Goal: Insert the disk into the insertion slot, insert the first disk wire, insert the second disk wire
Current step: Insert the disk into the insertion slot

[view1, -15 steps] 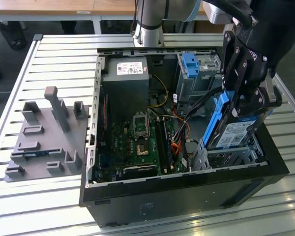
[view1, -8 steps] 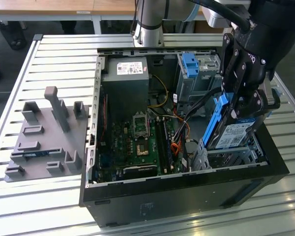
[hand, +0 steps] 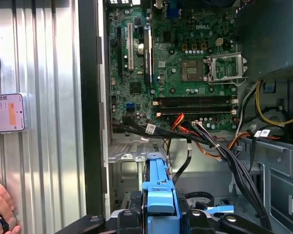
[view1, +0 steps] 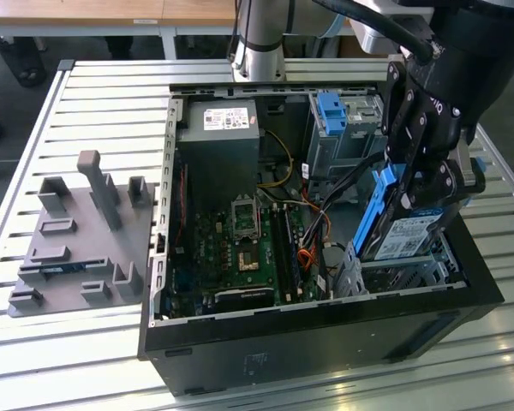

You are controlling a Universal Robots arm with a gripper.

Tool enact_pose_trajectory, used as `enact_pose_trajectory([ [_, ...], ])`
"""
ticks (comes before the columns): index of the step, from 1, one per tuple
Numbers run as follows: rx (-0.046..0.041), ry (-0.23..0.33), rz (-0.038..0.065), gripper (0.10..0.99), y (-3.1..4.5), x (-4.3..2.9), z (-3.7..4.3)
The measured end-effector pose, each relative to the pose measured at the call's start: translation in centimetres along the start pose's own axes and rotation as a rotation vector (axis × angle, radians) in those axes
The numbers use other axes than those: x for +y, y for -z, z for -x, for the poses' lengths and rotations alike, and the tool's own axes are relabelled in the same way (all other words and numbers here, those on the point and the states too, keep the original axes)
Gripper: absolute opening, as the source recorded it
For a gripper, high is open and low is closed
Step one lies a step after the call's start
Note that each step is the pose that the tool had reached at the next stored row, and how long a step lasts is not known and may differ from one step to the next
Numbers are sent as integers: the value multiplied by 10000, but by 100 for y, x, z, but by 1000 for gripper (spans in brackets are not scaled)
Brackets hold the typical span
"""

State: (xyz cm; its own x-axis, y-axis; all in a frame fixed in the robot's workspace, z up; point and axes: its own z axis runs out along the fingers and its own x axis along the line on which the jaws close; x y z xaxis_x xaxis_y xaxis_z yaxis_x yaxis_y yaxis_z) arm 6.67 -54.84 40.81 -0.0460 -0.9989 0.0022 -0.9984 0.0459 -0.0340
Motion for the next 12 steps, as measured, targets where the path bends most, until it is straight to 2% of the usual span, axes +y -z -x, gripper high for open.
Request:
enact_pose_trajectory([
  [12,0,0,1,369,-45,2,0],
])
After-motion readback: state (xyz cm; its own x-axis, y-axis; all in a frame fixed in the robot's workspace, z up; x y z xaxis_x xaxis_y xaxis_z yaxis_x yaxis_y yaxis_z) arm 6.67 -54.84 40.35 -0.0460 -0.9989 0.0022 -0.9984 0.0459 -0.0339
